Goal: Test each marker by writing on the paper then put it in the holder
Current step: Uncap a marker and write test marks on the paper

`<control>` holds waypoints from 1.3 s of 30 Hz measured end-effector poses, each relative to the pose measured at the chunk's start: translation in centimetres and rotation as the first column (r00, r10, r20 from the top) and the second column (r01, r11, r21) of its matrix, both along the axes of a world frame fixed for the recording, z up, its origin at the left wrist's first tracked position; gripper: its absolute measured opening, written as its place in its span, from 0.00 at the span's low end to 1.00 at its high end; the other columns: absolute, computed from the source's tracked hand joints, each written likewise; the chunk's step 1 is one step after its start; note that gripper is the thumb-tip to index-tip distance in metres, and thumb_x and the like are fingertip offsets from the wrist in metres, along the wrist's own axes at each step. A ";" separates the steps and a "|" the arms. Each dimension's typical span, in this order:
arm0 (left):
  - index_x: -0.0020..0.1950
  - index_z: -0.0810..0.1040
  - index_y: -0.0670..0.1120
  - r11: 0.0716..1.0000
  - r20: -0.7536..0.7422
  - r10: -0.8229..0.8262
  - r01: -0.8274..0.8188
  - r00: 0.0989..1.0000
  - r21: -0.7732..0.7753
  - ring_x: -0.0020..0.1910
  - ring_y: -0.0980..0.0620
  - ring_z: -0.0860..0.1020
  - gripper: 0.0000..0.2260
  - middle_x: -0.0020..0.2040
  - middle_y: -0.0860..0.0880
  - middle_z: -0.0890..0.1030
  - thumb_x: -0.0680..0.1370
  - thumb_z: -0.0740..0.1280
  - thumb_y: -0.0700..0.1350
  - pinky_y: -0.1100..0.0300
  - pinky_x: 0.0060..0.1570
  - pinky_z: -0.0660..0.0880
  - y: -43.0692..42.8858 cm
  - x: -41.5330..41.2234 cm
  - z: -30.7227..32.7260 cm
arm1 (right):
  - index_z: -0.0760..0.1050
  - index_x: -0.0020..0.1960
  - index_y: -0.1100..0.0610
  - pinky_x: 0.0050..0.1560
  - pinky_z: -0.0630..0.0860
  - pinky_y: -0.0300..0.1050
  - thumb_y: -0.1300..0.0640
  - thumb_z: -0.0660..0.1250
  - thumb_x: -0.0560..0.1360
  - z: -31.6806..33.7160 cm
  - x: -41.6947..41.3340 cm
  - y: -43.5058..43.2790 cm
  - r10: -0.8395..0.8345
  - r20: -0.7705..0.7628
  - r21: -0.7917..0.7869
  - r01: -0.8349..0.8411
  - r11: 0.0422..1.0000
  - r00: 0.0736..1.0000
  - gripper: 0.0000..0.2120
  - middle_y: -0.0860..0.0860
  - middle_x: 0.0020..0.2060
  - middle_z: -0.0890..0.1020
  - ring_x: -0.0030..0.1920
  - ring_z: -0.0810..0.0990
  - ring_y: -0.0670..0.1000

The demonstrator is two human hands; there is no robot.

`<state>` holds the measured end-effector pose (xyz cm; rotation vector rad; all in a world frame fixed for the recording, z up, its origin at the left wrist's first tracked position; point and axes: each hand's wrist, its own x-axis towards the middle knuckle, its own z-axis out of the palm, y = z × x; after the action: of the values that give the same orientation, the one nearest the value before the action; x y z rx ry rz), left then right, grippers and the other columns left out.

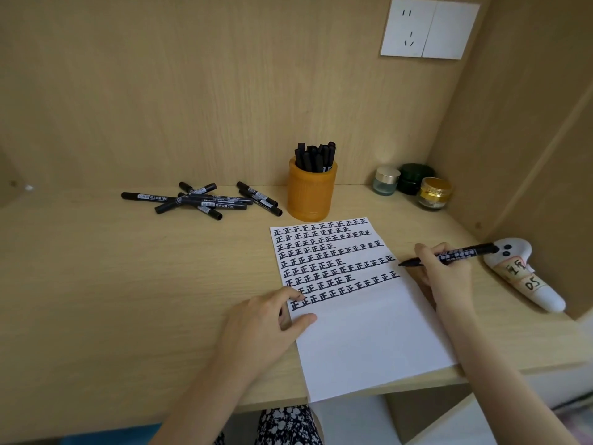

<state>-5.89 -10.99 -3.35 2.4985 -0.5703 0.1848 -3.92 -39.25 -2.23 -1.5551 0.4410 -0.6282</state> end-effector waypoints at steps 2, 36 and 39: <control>0.59 0.73 0.58 0.993 -0.002 -0.021 0.020 1.000 -0.116 0.33 0.62 0.71 0.14 0.33 0.58 0.70 0.76 0.61 0.59 0.70 0.34 0.66 0.0 -0.2 0.2 | 0.69 0.32 0.54 0.27 0.65 0.34 0.58 0.70 0.75 0.5 -0.3 0.4 0.057 0.045 0.007 -0.057 0.998 0.997 0.16 0.44 0.22 0.68 0.24 0.65 0.44; 0.44 0.76 0.49 0.733 -0.243 -0.093 -0.099 0.965 -0.673 0.45 0.63 0.81 0.12 0.44 0.56 0.83 0.68 0.75 0.38 0.72 0.45 0.74 0.2 -0.1 0.9 | 0.76 0.37 0.60 0.25 0.63 0.32 0.63 0.69 0.74 2.6 -2.4 12.0 0.626 0.000 -0.010 -0.626 0.780 0.780 0.08 0.53 0.22 0.69 0.22 0.66 0.45; 0.43 0.77 0.47 0.728 -0.238 -0.078 -0.107 0.968 -0.677 0.44 0.63 0.81 0.11 0.42 0.56 0.83 0.67 0.76 0.37 0.72 0.45 0.75 0.3 0.0 0.9 | 0.77 0.40 0.62 0.25 0.63 0.31 0.64 0.69 0.74 2.7 -2.6 12.1 0.644 -0.007 -0.036 -0.644 0.765 0.765 0.05 0.54 0.23 0.70 0.22 0.66 0.43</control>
<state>-5.88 -10.74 -2.45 1.7534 -0.2927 0.0610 -6.49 -27.13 0.43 -1.6084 -0.1319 -0.0966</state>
